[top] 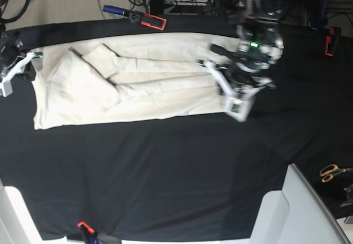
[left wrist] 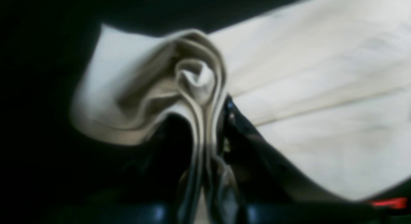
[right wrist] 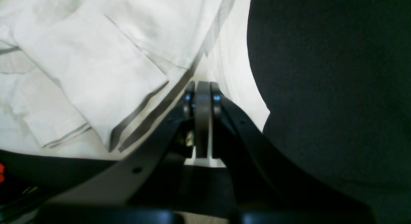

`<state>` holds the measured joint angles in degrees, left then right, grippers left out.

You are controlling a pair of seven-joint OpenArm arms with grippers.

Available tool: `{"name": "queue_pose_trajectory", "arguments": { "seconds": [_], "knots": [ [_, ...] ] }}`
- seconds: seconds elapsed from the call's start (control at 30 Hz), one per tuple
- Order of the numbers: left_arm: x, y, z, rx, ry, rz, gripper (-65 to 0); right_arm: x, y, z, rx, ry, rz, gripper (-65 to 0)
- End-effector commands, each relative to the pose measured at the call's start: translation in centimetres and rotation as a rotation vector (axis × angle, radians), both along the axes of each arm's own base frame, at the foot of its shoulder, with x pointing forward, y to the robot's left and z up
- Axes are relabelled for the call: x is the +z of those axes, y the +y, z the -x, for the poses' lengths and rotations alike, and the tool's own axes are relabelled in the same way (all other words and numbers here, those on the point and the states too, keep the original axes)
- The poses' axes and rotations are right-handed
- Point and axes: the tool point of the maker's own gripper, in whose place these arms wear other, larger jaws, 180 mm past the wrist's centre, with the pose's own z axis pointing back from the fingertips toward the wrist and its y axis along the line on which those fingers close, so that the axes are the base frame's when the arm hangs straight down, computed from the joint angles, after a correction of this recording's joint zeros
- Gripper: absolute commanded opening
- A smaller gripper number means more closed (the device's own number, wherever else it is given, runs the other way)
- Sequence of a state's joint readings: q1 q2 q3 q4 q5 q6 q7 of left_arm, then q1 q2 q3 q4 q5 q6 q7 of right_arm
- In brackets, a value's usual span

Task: Fold the T-shirt properly
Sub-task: 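Lift the strip end with the left gripper and fold it toward the right gripper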

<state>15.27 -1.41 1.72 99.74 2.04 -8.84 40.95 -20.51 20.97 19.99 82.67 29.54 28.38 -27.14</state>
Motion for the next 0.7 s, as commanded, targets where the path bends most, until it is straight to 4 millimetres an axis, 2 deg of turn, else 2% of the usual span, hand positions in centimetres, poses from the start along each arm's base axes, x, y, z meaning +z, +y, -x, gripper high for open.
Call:
{"name": "queue_pose_trajectory", "arguments": {
  "seconds": [0.0, 0.07, 0.2, 0.3, 0.57, 0.67],
  "knots": [
    [0.9, -1.1, -0.7, -0.019, -0.04, 0.017, -65.0, 1.2, -0.7, -1.0, 0.007, -0.045, 0.015, -64.8],
    [0.9, -3.5, -0.3, -0.072, -0.037, 0.038, -65.0, 1.5, -0.7, -1.4, 0.007, -0.054, 0.015, -64.8],
    [1.1, -6.4, 0.1, -0.109, -0.034, 0.086, -65.0, 1.5, -0.8, -1.5, 0.008, -0.056, 0.018, -64.8],
    [1.4, -7.6, 0.0, -0.108, -0.036, 0.115, -65.0, 1.5, -0.8, -1.5, 0.008, -0.056, 0.018, -64.7],
    [-1.1, -10.6, 1.6, -0.139, 0.053, 0.154, -65.0, 1.8, -0.7, -2.0, 0.007, -0.068, 0.015, -64.5],
    [-1.2, -11.0, 1.8, -0.151, 0.057, 0.157, -65.0, 1.8, -0.7, -2.0, 0.007, -0.068, 0.016, -64.5]
  ]
}}
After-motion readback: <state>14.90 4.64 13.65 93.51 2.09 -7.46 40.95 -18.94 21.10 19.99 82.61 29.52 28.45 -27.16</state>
